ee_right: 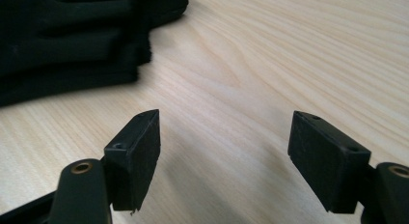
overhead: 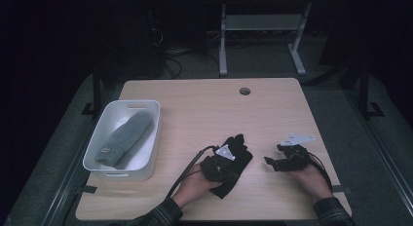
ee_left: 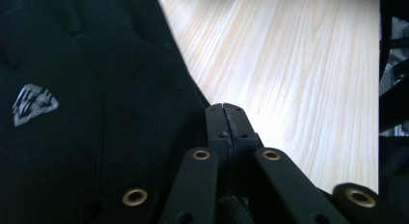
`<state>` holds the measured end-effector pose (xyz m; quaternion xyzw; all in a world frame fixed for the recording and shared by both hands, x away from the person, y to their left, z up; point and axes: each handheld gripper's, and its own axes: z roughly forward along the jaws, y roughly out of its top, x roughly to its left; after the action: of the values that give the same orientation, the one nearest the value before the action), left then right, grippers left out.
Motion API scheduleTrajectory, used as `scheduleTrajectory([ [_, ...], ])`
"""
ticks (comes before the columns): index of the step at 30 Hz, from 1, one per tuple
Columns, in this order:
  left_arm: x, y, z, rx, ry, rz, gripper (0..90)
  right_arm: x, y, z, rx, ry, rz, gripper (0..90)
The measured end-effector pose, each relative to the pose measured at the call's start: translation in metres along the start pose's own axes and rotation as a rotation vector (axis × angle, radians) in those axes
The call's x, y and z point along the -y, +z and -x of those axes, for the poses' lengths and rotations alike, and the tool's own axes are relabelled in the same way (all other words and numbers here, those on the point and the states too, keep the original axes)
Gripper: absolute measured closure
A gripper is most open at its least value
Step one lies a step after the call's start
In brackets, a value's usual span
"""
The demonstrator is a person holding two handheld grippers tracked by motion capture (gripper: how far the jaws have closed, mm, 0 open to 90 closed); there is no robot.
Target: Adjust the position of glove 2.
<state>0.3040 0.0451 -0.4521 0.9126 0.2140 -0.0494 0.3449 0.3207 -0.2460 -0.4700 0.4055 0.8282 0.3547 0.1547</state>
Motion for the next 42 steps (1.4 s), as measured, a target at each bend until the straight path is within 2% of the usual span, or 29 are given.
scheduleTrajectory([
  [7,0.014,-0.02,-0.01,-0.044,0.002,-0.027,89.4,0.003,0.0,0.007,0.014,0.028,-0.006,24.8],
  [16,0.035,-0.042,-0.023,-0.055,-0.034,-0.025,89.4,0.005,0.002,0.008,0.018,0.021,-0.019,23.3],
  [19,0.035,-0.044,-0.021,-0.053,-0.028,-0.026,89.4,0.005,0.004,0.008,0.019,0.014,-0.024,22.0],
  [22,0.031,-0.045,-0.018,-0.039,-0.005,-0.021,88.9,0.006,0.004,0.008,0.016,0.016,-0.025,20.9],
  [26,0.026,-0.052,-0.018,-0.039,0.02,-0.007,77.4,0.006,0.004,0.009,0.012,0.014,-0.018,19.5],
  [29,0.022,-0.058,-0.023,-0.035,0.033,0.004,66.0,0.006,0.004,0.008,0.011,0.019,-0.021,18.4],
  [33,0.016,-0.065,-0.031,-0.051,0.036,0.024,54.1,0.007,0.005,0.007,0.01,0.016,-0.018,17.4],
  [37,0.01,-0.065,-0.04,-0.07,0.037,0.038,42.6,0.007,0.005,0.007,0.01,0.014,-0.013,16.7],
  [42,0.004,-0.063,-0.049,-0.062,0.053,0.039,30.7,0.007,0.006,0.007,0.011,0.016,-0.011,16.3],
])
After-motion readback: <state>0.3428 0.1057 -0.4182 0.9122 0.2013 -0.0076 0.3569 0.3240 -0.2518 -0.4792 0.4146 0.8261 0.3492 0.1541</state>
